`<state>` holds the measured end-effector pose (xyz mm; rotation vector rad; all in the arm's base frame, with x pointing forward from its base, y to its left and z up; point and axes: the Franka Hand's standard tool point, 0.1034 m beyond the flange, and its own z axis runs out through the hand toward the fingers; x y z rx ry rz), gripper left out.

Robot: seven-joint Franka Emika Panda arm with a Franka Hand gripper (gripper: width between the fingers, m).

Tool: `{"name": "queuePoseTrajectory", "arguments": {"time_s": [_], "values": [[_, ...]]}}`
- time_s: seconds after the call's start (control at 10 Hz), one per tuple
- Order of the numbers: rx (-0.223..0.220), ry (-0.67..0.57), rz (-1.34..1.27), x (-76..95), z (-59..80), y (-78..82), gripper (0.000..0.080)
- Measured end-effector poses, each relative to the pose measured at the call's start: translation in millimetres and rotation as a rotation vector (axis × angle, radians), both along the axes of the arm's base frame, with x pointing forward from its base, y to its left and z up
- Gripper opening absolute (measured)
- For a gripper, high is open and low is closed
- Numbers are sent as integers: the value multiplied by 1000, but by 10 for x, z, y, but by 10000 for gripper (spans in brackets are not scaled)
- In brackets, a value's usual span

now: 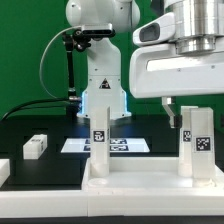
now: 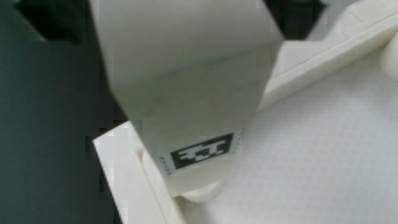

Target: Assemble desk

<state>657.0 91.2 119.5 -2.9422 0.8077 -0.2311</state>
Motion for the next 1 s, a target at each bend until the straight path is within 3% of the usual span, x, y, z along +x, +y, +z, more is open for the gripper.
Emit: {"name": "queuePoseTrajectory", "arguments": {"time_s": [0.1, 0.4, 0.6, 1.0], "values": [[14, 3, -69, -1, -1, 3, 285], [42, 16, -279, -13, -16, -39, 287], [66, 74, -670, -26, -29, -46, 287], [206, 90, -1253, -158, -44, -15, 289]]}}
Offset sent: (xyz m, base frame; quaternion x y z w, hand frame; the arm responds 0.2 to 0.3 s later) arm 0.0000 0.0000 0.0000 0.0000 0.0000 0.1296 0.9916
